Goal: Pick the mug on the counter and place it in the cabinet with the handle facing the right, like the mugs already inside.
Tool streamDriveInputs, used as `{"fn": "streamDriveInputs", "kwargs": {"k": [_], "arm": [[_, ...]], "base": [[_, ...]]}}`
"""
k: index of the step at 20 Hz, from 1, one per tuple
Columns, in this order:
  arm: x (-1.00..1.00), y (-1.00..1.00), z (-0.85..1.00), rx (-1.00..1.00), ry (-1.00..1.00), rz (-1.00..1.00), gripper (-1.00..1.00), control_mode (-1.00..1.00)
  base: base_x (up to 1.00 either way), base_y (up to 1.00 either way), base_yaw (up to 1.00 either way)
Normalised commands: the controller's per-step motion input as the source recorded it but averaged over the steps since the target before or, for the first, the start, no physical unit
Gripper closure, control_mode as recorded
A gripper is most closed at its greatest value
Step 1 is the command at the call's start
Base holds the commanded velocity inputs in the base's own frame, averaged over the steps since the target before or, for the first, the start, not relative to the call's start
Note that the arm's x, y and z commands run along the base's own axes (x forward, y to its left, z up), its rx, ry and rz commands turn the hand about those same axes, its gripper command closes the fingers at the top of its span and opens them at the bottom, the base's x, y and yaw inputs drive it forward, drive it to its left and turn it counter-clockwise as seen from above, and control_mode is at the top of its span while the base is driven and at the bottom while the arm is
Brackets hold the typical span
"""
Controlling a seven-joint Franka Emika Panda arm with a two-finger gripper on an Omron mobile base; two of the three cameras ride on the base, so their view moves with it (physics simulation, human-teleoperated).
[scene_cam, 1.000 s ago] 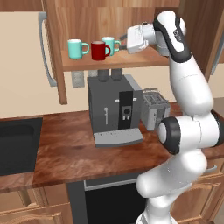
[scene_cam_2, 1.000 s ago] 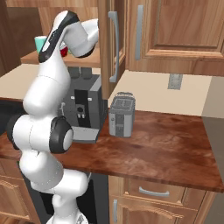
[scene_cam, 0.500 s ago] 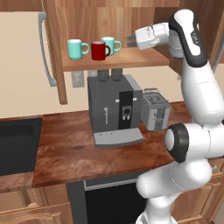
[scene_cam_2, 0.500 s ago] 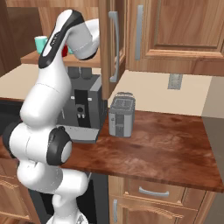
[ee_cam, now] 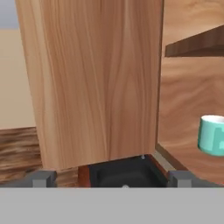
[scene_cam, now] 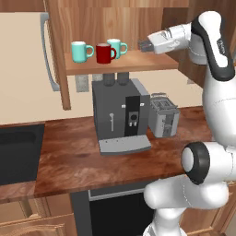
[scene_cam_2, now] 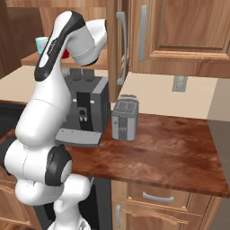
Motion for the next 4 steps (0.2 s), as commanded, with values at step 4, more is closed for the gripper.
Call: {"fn": "streamDriveInputs", "kwargs": {"k": [4], "arm": [[-0.62, 0.03, -0.06, 0.0, -0.01, 0.0, -1.0, -1.0]], "base": [[0.0, 0.0, 0.0]]}}
